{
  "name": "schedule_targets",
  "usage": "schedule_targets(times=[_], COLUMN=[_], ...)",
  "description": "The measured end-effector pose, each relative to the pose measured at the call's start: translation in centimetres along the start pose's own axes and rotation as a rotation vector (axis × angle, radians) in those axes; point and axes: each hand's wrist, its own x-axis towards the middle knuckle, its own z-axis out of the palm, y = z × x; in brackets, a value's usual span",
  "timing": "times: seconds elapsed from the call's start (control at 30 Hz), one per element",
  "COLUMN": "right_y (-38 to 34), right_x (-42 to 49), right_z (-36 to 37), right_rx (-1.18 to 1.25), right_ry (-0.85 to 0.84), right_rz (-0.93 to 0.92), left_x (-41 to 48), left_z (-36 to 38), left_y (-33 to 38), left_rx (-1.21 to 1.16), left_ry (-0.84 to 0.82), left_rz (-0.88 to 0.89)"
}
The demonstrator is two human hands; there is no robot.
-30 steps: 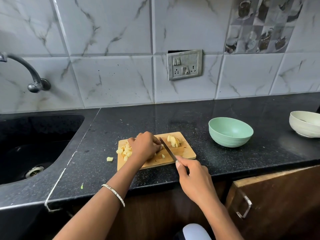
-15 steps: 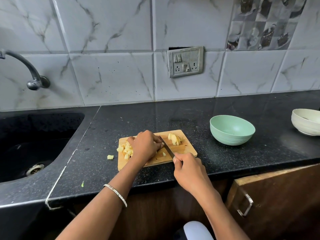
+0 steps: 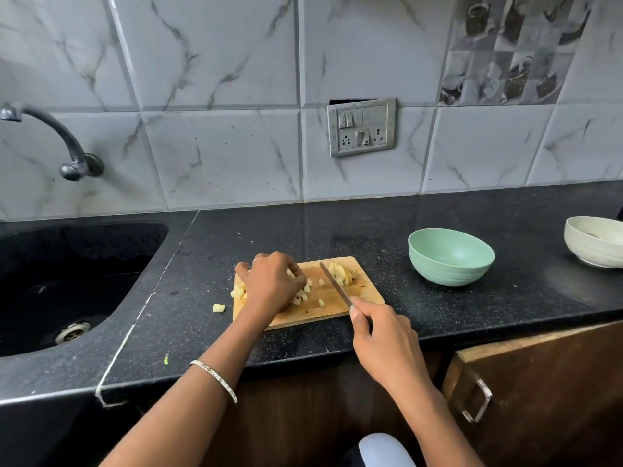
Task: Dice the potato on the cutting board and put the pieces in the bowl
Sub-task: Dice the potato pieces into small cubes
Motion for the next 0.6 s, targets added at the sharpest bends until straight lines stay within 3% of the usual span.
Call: schedule_targets(times=[0.13, 0.33, 0.6], right_y=[0.2, -0.7, -0.4], right_x=[0.7, 0.5, 1.0], right_z=[0.2, 2.0, 2.3], right_rx=[-0.027, 0.024, 0.190], right_ry=[-0.025, -0.085, -0.086], right_rz=[0.015, -0.064, -0.138], left_x=[0.3, 0.6, 0.7], left_z=[-0.7, -1.0, -1.1], left_y=[-1.3, -1.9, -2.7], left_rx=[-0.035, 0.040, -0.030], left_ry=[-0.010, -0.205, -0.120], left_rz=[-0.011, 0.084, 0.020])
